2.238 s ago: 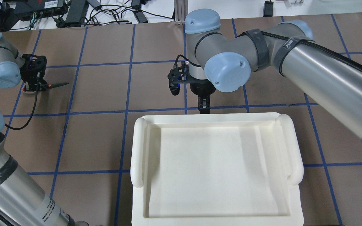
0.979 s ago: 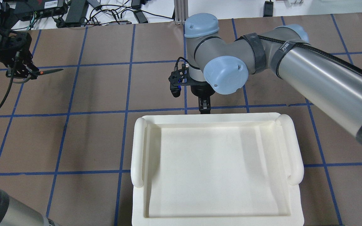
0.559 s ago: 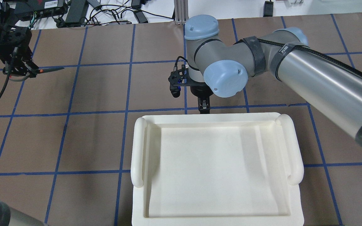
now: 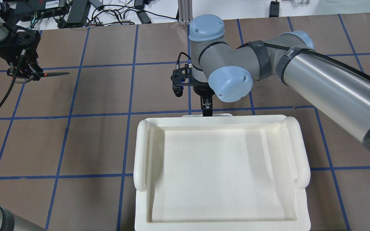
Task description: Place scissors in drawer with both arms
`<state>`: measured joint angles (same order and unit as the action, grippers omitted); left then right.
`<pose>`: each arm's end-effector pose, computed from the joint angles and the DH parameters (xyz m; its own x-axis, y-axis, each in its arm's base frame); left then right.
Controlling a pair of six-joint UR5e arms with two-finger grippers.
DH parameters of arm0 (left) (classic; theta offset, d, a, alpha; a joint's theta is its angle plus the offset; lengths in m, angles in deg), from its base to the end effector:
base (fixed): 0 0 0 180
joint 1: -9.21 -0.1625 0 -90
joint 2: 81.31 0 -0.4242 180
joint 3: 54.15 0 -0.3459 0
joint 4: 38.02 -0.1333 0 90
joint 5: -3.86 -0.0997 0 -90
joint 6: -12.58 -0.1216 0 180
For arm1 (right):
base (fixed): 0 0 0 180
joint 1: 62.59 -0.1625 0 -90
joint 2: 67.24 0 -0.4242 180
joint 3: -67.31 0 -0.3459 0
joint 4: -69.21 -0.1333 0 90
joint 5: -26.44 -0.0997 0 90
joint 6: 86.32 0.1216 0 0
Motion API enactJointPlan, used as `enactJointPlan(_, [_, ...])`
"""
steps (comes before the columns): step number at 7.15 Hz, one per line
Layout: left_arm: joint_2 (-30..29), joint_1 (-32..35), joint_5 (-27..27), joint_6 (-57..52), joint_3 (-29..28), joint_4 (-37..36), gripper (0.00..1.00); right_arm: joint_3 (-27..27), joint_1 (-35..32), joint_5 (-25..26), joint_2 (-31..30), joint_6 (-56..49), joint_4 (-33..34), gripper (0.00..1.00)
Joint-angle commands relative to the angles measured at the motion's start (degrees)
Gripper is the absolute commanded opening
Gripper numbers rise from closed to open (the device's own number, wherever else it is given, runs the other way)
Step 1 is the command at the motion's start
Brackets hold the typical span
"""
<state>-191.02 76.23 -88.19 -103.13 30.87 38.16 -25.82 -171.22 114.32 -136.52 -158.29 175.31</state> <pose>0.1059 -0.5800 0.3508 0.0475 0.9984 0.0298 0.9985 -0.0483 0.0253 0.3059 -0.4761 0.2855 0.0074 -0.9902 -0.1396 -0.9999 -0.0084 0.0069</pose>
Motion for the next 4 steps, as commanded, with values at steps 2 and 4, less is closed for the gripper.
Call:
enactJointPlan(2, [0.12,0.04,-0.14,-0.39,0.23,-0.06,0.00,0.14,0.00,-0.08,2.56,-1.60,6.11,1.00])
enactJointPlan(4, [0.29,-0.05,-0.23,-0.48,0.23,0.03,0.00,0.75,0.00,0.10,3.02,-1.78,7.36,1.00])
